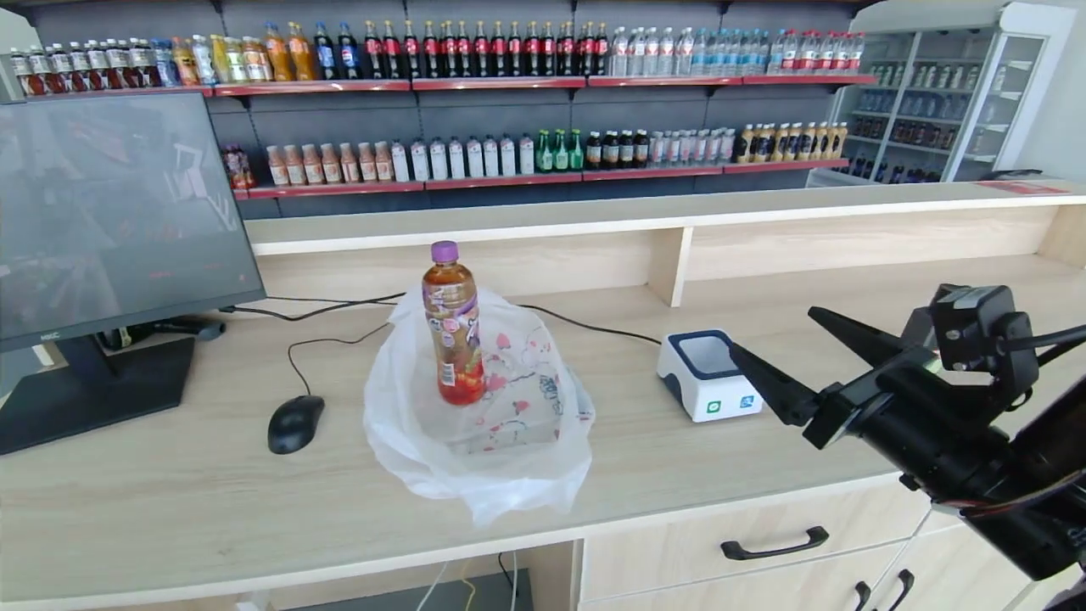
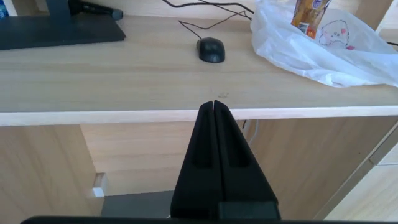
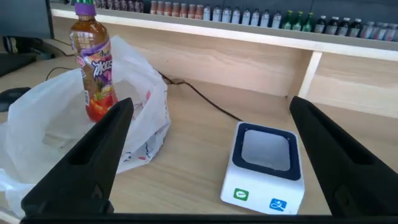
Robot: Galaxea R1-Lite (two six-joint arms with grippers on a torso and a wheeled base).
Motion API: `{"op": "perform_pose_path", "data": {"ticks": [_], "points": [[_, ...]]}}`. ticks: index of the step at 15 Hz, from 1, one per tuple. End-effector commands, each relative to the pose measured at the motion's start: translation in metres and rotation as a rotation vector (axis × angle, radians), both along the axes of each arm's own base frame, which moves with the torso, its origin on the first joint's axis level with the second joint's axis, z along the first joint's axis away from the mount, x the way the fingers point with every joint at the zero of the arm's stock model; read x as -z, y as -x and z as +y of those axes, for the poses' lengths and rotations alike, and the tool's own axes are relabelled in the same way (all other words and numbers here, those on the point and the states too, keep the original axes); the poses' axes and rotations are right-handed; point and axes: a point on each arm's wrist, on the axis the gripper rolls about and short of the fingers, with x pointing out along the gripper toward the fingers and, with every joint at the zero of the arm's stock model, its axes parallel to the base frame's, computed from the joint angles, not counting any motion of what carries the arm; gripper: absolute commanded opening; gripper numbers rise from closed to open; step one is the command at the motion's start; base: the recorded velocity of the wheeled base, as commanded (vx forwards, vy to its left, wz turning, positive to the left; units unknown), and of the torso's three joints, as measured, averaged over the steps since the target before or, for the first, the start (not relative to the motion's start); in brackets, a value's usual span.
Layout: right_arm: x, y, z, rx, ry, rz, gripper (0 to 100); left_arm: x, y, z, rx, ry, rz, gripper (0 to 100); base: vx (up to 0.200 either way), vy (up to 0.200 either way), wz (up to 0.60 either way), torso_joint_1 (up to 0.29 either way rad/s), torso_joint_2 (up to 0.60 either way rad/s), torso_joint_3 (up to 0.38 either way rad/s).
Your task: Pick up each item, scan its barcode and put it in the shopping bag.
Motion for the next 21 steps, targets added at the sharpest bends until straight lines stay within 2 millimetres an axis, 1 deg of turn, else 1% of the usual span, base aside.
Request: {"op": "perform_pose_path", "data": {"ticks": [1,3,5,8,11,13,17,21], "points": [[0.001,0.001,-0.003,0.011,0.001,0.009,100,0.0,0.0,0.0,0.001,-0.001,0.002,0,0.0,-0.2,0.0,0.002,0.0,0.012],[-0.004,-0.005,-0.004,0.023,-0.017,-0.014,100,0.0,0.0,0.0,0.001,-0.001,0.002,0,0.0,-0.2,0.0,0.007,0.0,0.0],[-0.003,-0.006,-0.009,0.04,-0.023,-0.006,100,0.0,0.0,0.0,0.001,-0.001,0.0,0,0.0,-0.2,0.0,0.002,0.0,0.005],[-0.008,-0.008,-0.008,0.042,-0.033,-0.023,100,0.0,0.0,0.0,0.001,0.002,0.0,0,0.0,-0.2,0.0,0.004,0.0,0.006],[-0.005,-0.006,-0.009,0.042,-0.029,-0.011,100,0.0,0.0,0.0,0.001,0.008,0.0,0,0.0,-0.2,0.6,0.001,0.0,0.005],[-0.008,-0.004,-0.01,0.044,-0.033,-0.022,100,0.0,0.0,0.0,0.001,0.008,0.0,0,0.0,-0.2,0.0,0.005,0.0,0.0],[-0.007,0.011,-0.015,0.042,-0.03,-0.016,100,0.0,0.0,0.0,0.001,0.01,0.0,0,0.0,-0.2,0.0,-0.001,0.01,0.0],[-0.006,0.012,-0.015,0.042,-0.028,-0.01,100,0.0,0.0,0.0,0.001,0.01,0.0,0,0.0,-0.2,0.0,0.001,0.0,0.001]]}}
